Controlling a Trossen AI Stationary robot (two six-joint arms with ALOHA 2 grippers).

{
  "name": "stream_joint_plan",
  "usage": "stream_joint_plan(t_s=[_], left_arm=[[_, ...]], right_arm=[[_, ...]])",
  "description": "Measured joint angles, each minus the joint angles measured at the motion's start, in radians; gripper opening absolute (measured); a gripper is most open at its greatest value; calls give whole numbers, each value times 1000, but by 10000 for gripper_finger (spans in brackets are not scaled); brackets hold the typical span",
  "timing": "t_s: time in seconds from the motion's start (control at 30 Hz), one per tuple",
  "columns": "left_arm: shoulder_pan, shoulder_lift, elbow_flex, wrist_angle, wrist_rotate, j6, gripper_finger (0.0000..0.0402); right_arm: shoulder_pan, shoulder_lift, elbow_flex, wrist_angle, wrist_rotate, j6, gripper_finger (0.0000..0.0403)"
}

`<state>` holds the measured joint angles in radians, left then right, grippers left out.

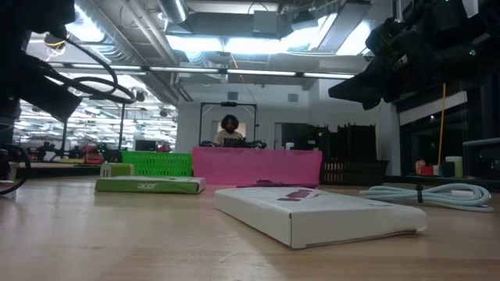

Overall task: Pick and place items into bin
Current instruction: Put the black charger cable into the green bin

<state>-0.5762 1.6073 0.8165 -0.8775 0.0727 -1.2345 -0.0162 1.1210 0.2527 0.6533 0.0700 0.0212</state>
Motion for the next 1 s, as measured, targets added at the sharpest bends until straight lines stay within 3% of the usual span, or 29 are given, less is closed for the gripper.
stream_joint_plan(t_s=[0.17,0.43,0.6,0.8,1.0], left_arm=[[2,-2,0,23,1,33,160],[2,-6,0,31,3,145,32],[2,-29,0,48,-31,215,30],[2,-139,0,48,-38,225,30],[2,-297,0,48,-191,305,30]], right_arm=[[0,0,0,0,0,0,7],[0,0,0,0,0,0,7],[0,0,0,0,0,0,7],[0,0,0,-1,0,-2,7],[0,0,0,-1,0,-3,7]])
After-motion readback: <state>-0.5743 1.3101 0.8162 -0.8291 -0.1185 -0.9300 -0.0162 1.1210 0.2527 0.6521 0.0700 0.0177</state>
